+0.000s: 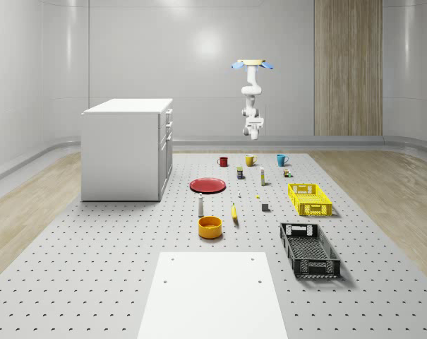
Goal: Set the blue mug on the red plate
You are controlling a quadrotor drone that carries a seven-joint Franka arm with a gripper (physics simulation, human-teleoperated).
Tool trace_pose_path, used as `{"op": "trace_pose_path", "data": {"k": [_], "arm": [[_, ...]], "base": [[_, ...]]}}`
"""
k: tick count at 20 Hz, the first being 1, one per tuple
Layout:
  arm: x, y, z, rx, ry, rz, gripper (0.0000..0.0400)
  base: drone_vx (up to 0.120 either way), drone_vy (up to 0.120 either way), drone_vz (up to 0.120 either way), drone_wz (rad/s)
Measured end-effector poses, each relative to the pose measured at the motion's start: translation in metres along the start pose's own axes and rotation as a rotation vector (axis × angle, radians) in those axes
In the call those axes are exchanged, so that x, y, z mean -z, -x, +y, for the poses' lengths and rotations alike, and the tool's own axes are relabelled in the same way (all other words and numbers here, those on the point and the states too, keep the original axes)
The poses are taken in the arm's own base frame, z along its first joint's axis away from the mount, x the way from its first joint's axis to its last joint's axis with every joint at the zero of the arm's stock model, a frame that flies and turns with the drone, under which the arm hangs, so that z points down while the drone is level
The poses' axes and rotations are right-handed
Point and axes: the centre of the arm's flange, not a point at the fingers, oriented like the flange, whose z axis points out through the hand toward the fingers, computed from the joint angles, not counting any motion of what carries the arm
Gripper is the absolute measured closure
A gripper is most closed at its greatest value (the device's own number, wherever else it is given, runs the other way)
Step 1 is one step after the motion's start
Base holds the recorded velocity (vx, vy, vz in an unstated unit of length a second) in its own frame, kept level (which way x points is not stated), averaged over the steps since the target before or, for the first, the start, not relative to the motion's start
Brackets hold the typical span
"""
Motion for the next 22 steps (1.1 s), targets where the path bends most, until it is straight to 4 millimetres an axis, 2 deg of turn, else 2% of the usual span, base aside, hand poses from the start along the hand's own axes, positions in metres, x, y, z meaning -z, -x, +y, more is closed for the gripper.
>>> {"op": "trace_pose_path", "data": {"k": [6,8,22], "arm": [[0.0025,0.0001,0.0001,0.000,-0.003,0.003,0.0000],[0.0028,0.0002,0.0001,0.000,-0.004,0.005,0.0000],[0.0033,0.0012,0.0006,0.000,-0.009,0.015,0.0000]], "base": [[0.000,0.000,0.000,0.000],[0.000,0.100,0.000,0.000],[0.117,0.120,0.000,0.000]]}}
